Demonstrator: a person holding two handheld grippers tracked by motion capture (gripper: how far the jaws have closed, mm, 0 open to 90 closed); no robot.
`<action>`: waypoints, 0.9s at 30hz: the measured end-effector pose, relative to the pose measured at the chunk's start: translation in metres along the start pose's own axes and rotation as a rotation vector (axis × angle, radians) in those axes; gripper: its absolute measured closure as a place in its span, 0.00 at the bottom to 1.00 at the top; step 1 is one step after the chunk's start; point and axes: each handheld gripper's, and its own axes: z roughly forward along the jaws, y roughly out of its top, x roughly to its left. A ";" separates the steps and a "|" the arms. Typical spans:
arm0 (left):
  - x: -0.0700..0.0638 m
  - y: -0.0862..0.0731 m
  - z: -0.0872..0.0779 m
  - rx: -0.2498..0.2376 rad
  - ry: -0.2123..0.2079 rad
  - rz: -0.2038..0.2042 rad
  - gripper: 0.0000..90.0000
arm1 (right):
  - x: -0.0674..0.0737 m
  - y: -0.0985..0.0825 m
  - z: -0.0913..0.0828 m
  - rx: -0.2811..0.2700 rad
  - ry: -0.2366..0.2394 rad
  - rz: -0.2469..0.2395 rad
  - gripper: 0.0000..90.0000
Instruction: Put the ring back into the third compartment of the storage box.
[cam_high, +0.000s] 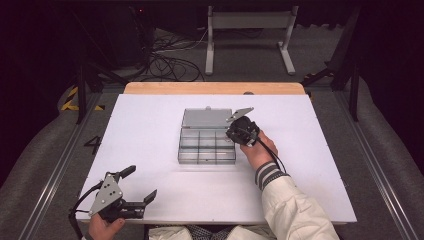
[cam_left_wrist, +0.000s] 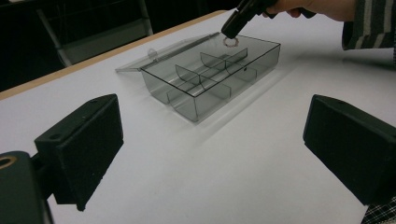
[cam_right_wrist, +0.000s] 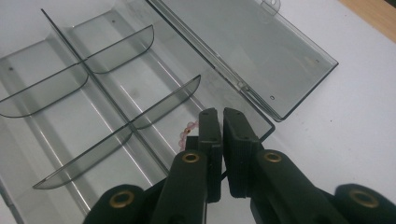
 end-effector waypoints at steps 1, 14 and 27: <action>0.000 0.000 0.000 0.000 0.000 0.000 0.06 | 0.000 0.000 0.001 0.001 -0.001 0.000 0.96; 0.000 0.000 0.000 0.002 -0.001 0.003 0.06 | 0.002 0.001 0.011 0.026 0.001 -0.012 0.96; 0.000 0.000 0.000 -0.001 -0.004 -0.004 0.06 | 0.004 0.001 0.017 -0.006 -0.006 -0.006 0.82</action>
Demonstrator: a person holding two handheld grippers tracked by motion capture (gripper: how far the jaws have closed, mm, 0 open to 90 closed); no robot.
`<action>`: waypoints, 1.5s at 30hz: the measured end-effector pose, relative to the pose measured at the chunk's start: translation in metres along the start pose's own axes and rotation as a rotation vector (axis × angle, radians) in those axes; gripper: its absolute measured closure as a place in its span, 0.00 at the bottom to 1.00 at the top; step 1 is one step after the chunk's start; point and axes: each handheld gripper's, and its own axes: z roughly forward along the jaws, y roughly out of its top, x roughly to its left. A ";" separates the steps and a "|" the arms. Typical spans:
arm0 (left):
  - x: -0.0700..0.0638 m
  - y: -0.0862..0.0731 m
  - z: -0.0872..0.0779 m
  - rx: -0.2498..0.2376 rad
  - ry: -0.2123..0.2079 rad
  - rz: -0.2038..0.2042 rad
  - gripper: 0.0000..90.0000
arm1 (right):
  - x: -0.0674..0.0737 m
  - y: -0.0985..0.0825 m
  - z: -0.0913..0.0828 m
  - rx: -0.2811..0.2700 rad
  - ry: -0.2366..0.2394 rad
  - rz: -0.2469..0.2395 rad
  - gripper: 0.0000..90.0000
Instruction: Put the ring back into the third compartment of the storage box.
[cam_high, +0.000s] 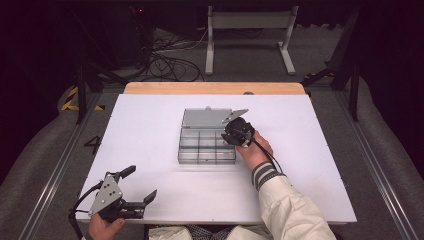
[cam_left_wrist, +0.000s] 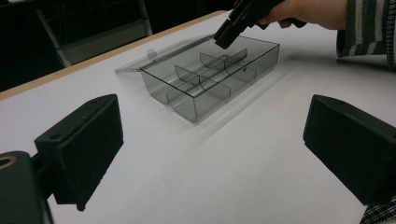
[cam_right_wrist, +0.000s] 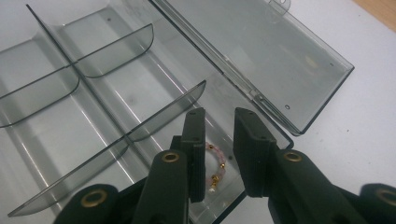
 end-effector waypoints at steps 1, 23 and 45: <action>0.000 0.000 0.000 0.000 0.000 0.001 0.06 | 0.000 0.000 -0.001 -0.002 -0.001 0.002 0.81; 0.000 0.000 0.001 0.003 0.001 0.007 0.06 | 0.001 0.002 -0.033 -0.101 0.060 0.042 0.39; 0.000 0.000 0.002 0.004 0.001 0.003 0.06 | 0.016 0.003 -0.068 -0.198 0.088 0.021 0.11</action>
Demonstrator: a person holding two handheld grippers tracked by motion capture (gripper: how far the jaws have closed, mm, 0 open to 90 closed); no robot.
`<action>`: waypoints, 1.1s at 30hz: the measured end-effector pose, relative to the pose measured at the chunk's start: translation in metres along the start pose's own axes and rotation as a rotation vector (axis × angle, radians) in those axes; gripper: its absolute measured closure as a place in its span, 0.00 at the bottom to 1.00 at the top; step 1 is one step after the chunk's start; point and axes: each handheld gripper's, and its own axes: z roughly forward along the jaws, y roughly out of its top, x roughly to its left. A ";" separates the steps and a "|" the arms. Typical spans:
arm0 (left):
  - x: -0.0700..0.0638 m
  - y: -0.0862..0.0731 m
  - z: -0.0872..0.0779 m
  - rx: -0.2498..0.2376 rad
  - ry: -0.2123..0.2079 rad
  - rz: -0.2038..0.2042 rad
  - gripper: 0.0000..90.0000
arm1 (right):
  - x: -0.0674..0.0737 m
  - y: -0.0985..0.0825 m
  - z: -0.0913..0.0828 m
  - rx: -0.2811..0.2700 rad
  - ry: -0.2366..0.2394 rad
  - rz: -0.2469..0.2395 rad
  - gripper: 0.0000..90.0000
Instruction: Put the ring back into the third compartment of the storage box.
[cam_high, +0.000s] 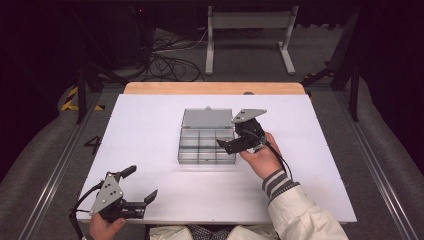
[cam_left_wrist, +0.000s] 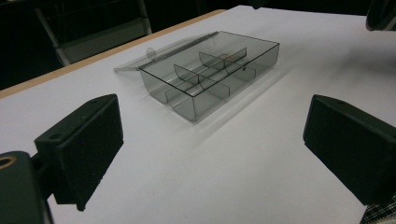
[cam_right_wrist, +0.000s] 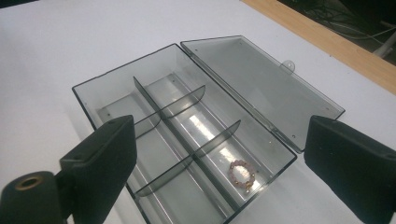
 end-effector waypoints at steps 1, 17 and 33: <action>0.000 0.000 0.000 0.000 -0.001 -0.001 0.06 | 0.000 0.000 -0.001 -0.003 0.001 0.001 0.10; 0.000 0.000 0.000 -0.001 0.001 0.000 0.06 | 0.006 -0.005 -0.025 -0.070 0.051 0.015 0.01; -0.001 0.000 0.000 0.003 0.000 -0.004 0.06 | 0.012 -0.032 -0.061 -0.129 0.046 0.004 0.01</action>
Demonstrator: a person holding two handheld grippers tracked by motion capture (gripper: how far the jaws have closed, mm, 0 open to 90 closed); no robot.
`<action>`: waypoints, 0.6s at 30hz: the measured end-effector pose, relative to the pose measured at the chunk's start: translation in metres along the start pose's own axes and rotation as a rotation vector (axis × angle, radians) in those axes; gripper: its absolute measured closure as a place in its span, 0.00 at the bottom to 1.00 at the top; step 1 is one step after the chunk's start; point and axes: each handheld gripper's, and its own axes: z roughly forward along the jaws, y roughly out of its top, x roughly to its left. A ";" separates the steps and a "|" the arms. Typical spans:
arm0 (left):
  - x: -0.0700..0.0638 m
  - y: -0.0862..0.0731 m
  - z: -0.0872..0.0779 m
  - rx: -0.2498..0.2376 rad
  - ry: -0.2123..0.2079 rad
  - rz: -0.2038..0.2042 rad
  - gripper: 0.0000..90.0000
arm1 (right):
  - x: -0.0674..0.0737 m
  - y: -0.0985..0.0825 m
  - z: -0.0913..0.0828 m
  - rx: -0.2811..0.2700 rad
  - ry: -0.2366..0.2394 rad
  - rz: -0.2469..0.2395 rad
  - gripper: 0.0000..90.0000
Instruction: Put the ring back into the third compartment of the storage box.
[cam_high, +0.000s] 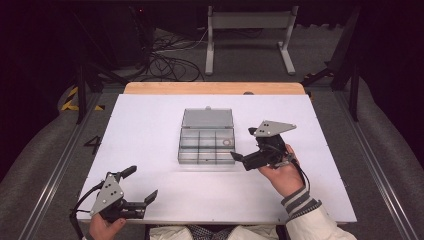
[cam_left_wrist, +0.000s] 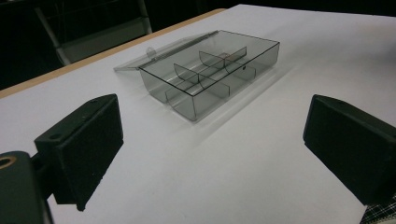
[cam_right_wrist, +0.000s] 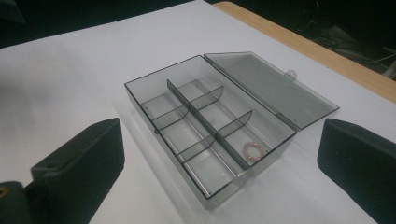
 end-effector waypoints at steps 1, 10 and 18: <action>0.000 0.000 0.000 0.000 0.000 0.001 0.06 | 0.000 -0.002 -0.003 -0.004 -0.002 -0.002 0.01; 0.000 0.000 0.000 0.002 0.001 0.002 0.06 | 0.003 -0.022 -0.020 -0.020 -0.007 0.006 0.01; -0.001 0.000 0.001 0.003 0.002 0.005 0.06 | 0.002 -0.040 -0.033 -0.036 -0.015 0.021 0.01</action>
